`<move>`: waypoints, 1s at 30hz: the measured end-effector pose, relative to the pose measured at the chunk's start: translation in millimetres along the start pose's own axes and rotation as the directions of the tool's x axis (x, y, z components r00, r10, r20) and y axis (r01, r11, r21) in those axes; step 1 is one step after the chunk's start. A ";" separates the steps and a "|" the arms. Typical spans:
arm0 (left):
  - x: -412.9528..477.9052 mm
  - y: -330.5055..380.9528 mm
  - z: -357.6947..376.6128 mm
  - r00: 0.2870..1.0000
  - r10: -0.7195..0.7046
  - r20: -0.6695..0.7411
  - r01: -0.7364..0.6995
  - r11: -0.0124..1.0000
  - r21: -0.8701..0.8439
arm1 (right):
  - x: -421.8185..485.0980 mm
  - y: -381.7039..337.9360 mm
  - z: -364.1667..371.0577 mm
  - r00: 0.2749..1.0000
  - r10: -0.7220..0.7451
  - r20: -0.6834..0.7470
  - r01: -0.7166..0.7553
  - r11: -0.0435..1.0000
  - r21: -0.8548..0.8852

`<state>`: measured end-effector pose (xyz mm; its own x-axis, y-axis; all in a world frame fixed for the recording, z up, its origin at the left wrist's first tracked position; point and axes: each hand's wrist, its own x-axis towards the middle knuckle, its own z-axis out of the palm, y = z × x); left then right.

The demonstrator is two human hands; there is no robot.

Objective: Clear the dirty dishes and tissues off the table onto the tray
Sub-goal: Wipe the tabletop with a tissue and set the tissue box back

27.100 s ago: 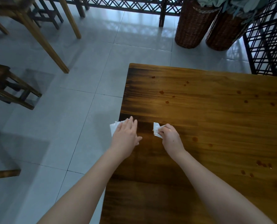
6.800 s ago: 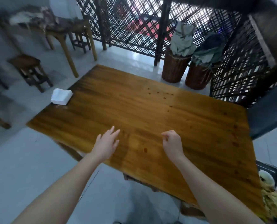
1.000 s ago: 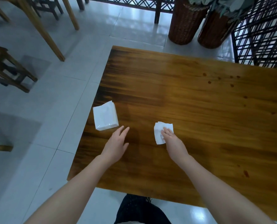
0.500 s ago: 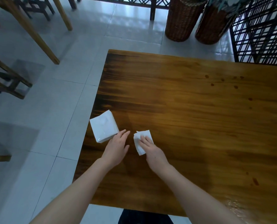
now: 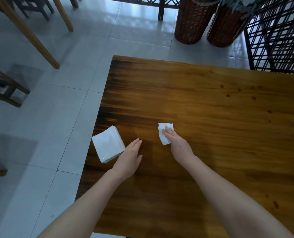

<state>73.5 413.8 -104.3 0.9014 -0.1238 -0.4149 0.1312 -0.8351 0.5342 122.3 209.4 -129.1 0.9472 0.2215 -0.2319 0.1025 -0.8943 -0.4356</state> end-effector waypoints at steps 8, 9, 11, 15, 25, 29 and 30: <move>6.8 -5.1 1.5 0.999 0.014 0.031 -0.014 1.000 0.013 | 6.2 -15.8 14.3 0.997 0.061 -0.047 -0.059 0.997 0.048; 7.2 -5.8 2.1 0.999 0.021 0.028 -0.022 0.999 0.028 | 4.8 -22.8 19.9 0.999 0.027 -0.044 -0.025 0.999 0.037; 7.1 -7.1 3.4 0.999 0.036 0.022 -0.037 0.997 0.063 | 4.9 -26.0 23.1 0.998 -0.029 -0.051 0.030 1.000 0.006; 8.6 -10.7 2.7 0.998 0.054 0.025 -0.056 0.995 0.087 | 22.2 9.9 -1.6 0.986 -0.166 -0.009 0.164 0.979 -0.120; 7.2 -5.5 7.5 0.998 0.061 -0.003 -0.060 0.991 0.121 | 43.2 45.4 -29.1 0.927 0.353 -0.129 -0.354 0.935 0.019; 6.3 2.4 7.9 1.000 0.007 -0.010 -0.006 0.992 0.128 | 27.4 2.9 5.1 0.991 0.098 -0.094 -0.098 0.995 -0.001; 6.0 4.8 7.8 1.000 -0.011 -0.019 0.013 0.994 0.112 | 24.0 3.0 7.8 0.997 0.025 -0.077 -0.028 0.999 -0.031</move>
<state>76.3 404.8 -110.0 0.9074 -0.1045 -0.4070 0.0960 -0.8913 0.4430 143.0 215.0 -142.7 0.9701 0.1683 -0.1751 0.0856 -0.9116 -0.4020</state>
